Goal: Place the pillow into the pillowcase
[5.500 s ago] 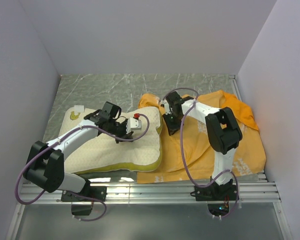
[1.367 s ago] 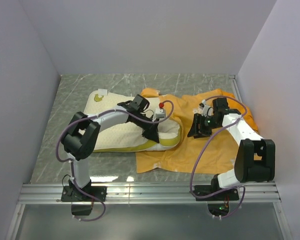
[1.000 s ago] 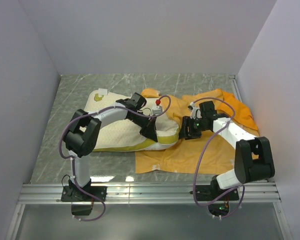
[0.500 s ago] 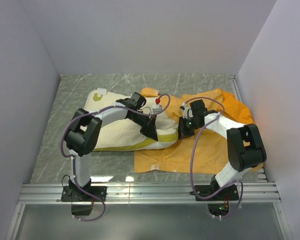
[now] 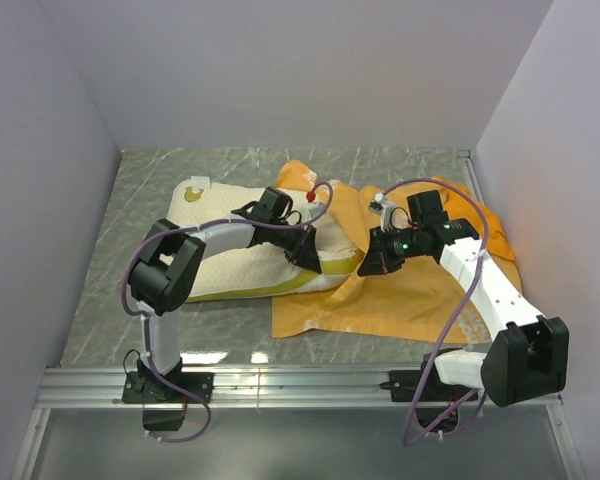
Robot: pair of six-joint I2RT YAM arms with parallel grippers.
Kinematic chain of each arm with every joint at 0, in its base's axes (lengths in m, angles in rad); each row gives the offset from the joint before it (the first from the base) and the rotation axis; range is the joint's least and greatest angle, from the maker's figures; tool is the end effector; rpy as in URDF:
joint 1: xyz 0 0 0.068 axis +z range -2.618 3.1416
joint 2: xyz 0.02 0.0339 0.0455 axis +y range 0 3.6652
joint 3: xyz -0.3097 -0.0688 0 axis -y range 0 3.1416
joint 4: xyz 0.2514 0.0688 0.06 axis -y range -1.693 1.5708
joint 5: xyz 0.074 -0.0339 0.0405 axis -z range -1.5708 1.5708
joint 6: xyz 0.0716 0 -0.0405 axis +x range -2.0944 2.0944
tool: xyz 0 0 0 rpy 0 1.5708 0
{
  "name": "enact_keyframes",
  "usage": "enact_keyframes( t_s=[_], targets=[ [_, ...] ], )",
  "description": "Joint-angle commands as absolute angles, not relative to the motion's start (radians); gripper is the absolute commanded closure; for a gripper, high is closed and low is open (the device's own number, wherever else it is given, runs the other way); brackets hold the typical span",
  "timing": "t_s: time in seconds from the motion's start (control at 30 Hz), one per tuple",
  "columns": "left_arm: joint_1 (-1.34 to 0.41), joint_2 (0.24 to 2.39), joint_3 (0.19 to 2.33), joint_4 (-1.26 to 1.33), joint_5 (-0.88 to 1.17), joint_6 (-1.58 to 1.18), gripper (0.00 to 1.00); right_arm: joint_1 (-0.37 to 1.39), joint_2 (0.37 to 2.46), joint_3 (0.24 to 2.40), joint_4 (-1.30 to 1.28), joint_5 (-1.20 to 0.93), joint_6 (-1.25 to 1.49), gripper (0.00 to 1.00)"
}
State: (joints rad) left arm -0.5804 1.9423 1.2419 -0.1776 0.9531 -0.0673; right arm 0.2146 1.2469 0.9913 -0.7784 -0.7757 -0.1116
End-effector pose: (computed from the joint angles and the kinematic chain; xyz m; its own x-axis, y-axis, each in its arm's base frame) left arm 0.3335 -0.2885 0.1971 -0.6926 0.4076 -0.5951 0.7080 0.2267 -0.6688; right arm 0.2275 0.1009 0.2941 -0.7785 -0.2511 -0.5752 -0.5923 0.5971 0.5410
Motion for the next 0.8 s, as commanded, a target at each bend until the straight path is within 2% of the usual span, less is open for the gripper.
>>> enact_keyframes(
  t_s=[0.0,0.13,0.23,0.27,0.33,0.37,0.47,0.57,0.6,0.63,0.67,0.73,0.77],
  targets=[
    [-0.587,1.960,1.295,-0.060,0.796,-0.205,1.00,0.216,1.253,1.028,-0.878,-0.929,-0.167,1.00],
    [-0.658,1.887,1.211,0.075,0.649,-0.307,1.00,0.262,1.304,1.052,-0.779,-1.023,-0.080,1.00],
    [-0.698,1.855,1.192,0.071,0.551,-0.366,1.00,0.299,1.356,1.075,-0.700,-1.055,0.039,1.00],
    [-0.710,1.844,1.186,0.061,0.531,-0.364,0.97,0.304,1.362,1.091,-0.680,-1.063,0.061,1.00],
    [-0.744,1.787,1.140,0.066,0.531,-0.341,0.80,0.304,1.380,1.112,-0.623,-1.060,0.125,1.00],
    [-0.750,1.760,1.118,0.072,0.558,-0.334,0.63,0.304,1.385,1.120,-0.612,-1.051,0.138,1.00],
    [-0.749,1.631,1.025,0.043,0.627,-0.296,0.29,0.304,1.402,1.140,-0.598,-0.978,0.146,1.00],
    [-0.727,1.484,0.983,-0.145,0.664,-0.134,0.16,0.305,1.419,1.134,-0.655,-0.904,0.094,1.00],
    [-0.710,1.417,0.982,-0.200,0.675,-0.062,0.14,0.308,1.425,1.135,-0.678,-0.881,0.075,0.96],
    [-0.657,1.389,0.988,-0.280,0.690,-0.034,0.01,0.314,1.437,1.143,-0.745,-0.855,0.025,0.88],
    [-0.625,1.353,1.000,-0.328,0.704,-0.011,0.01,0.314,1.466,1.176,-0.787,-0.830,0.008,0.68],
    [-0.533,1.348,1.075,-0.447,0.677,0.095,0.01,0.307,1.500,1.250,-0.874,-0.792,-0.049,0.49],
    [-0.510,1.354,1.104,-0.474,0.640,0.129,0.01,0.299,1.505,1.276,-0.885,-0.772,-0.052,0.36]
  ],
)
